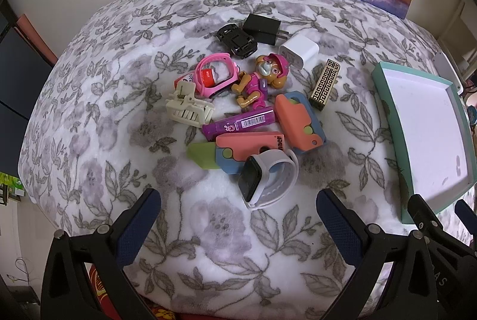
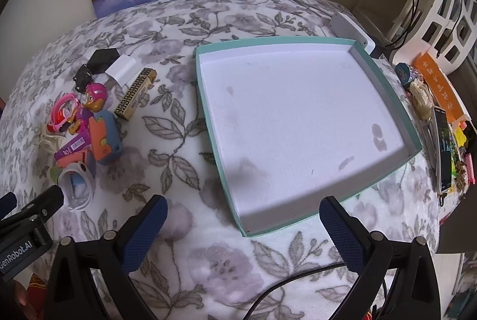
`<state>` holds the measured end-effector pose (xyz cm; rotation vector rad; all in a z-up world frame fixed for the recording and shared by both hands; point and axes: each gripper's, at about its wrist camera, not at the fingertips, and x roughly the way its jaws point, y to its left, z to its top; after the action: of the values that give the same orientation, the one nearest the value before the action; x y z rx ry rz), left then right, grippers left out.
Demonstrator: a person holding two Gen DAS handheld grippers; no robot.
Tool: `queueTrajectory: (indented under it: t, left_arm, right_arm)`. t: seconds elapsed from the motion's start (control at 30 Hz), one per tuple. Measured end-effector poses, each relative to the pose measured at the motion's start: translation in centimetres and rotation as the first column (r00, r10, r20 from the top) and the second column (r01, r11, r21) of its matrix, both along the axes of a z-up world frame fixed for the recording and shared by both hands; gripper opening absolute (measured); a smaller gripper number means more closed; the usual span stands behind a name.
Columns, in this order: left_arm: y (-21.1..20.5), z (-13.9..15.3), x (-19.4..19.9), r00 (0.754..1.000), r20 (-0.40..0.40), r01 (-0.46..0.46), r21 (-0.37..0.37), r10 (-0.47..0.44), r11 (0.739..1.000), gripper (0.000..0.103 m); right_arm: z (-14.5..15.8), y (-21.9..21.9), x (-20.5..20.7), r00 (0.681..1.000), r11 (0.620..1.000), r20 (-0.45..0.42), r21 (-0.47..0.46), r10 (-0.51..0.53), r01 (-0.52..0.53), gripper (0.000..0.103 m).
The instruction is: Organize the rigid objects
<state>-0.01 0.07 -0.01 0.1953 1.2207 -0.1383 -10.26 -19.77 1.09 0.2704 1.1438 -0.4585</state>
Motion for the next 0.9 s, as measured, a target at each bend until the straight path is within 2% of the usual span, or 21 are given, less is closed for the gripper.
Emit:
queueTrajectory:
  t: [0.53, 0.7, 0.9]
  left_arm:
    - [0.0, -0.1, -0.1, 1.000, -0.003, -0.001, -0.001, 0.000, 1.000, 0.103]
    - [0.4, -1.1, 0.0, 1.000, -0.007, -0.003, -0.003, 0.003, 1.000, 0.103]
    - [0.5, -1.5, 0.6, 0.998, -0.064, -0.010, -0.052, 0.006, 0.999, 0.103]
  right_arm:
    - [-0.1, 0.0, 0.1, 1.000, 1.000, -0.002, 0.000, 0.001, -0.001, 0.103]
    - [-0.4, 0.1, 0.1, 1.000, 1.000, -0.003, -0.002, 0.003, -0.003, 0.103]
    - [-1.0, 0.1, 0.5, 1.000, 1.000, -0.019, 0.005, 0.006, -0.006, 0.103]
